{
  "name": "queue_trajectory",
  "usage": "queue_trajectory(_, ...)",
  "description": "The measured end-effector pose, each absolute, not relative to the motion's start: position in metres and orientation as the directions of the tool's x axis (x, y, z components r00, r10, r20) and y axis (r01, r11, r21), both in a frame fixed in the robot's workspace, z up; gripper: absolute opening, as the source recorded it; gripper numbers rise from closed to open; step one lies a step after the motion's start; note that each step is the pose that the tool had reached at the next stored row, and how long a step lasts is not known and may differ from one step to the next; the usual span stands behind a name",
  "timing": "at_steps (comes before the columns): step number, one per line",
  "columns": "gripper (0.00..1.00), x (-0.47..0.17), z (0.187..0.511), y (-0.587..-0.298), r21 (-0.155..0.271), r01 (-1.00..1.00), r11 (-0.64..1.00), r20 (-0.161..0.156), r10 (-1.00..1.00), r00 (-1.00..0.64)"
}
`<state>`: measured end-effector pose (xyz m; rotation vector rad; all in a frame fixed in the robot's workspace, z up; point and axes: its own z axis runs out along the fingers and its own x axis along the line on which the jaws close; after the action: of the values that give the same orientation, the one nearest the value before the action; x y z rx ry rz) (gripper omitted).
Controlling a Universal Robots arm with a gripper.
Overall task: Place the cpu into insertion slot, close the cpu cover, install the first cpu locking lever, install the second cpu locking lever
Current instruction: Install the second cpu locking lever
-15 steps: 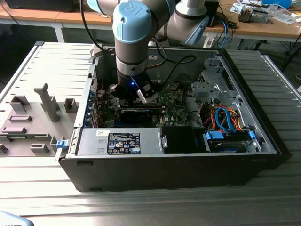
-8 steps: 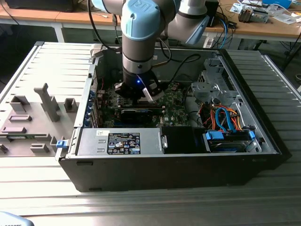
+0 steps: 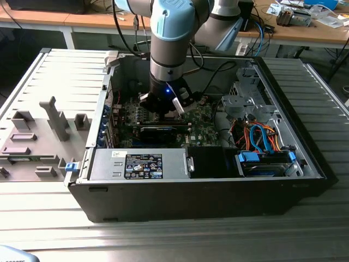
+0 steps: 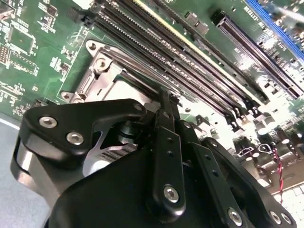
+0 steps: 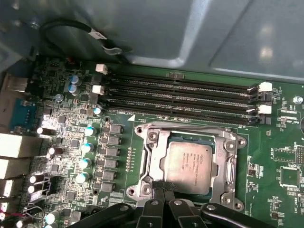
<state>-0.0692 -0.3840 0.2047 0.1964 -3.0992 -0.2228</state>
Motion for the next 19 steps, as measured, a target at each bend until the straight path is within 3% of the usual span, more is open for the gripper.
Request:
queue_trajectory(10,0.11,-0.063,0.205,-0.353,0.066,-0.123,0.990,0.030,-0.126,-0.992)
queue_trajectory(19,0.11,-0.061,0.237,-0.350,0.057,-0.123,0.991,0.032,-0.125,-0.992)
